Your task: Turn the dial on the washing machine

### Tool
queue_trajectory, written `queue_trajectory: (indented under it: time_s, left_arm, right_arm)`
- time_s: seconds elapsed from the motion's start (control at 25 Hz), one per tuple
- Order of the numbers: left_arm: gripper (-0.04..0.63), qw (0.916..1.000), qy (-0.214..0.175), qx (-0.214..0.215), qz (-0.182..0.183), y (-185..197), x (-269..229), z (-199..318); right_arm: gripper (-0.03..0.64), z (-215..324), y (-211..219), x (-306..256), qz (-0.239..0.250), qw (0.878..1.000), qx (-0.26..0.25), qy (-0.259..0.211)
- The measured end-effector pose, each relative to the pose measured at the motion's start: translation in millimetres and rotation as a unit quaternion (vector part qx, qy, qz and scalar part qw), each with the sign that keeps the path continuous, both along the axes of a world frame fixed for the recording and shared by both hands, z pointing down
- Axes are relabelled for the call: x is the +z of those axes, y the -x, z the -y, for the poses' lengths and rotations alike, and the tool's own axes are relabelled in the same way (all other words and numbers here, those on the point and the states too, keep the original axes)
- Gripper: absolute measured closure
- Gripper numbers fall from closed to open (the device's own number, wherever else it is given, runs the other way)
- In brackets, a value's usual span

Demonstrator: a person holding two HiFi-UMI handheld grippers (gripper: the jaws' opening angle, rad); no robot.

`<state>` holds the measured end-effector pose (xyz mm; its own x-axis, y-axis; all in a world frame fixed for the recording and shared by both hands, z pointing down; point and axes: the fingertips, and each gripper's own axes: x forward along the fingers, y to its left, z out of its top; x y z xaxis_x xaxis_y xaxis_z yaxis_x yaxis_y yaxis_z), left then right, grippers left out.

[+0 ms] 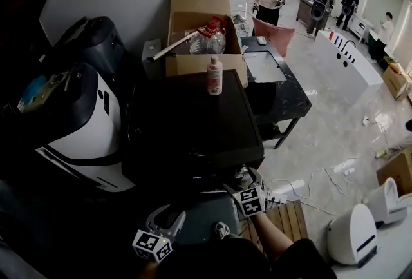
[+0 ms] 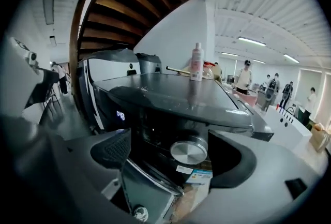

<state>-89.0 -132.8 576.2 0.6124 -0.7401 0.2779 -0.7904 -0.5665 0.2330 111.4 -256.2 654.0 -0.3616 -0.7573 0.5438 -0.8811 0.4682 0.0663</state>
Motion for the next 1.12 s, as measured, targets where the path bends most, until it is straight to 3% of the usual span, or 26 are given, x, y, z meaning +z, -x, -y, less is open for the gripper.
queue_trajectory:
  time_s: [0.16,0.4,1.12]
  left_arm:
    - [0.434,1.0000,0.000,-0.001,0.000,-0.2,-0.6,-2.8]
    - [0.434,0.9999,0.003,-0.010,0.004,5.5,-0.5,-4.9]
    - [0.434,0.9998,0.008,-0.017,0.000,11.0,3.7,-0.7]
  right_arm:
    - [0.170,-2.6,8.4,7.6,-0.007,1.000,-0.017,0.018]
    - [0.167,0.6,-1.1,20.9,-0.012,0.999,-0.003,0.041]
    - [0.153,9.0,-13.4,43.3,0.070,0.992,0.047,0.089]
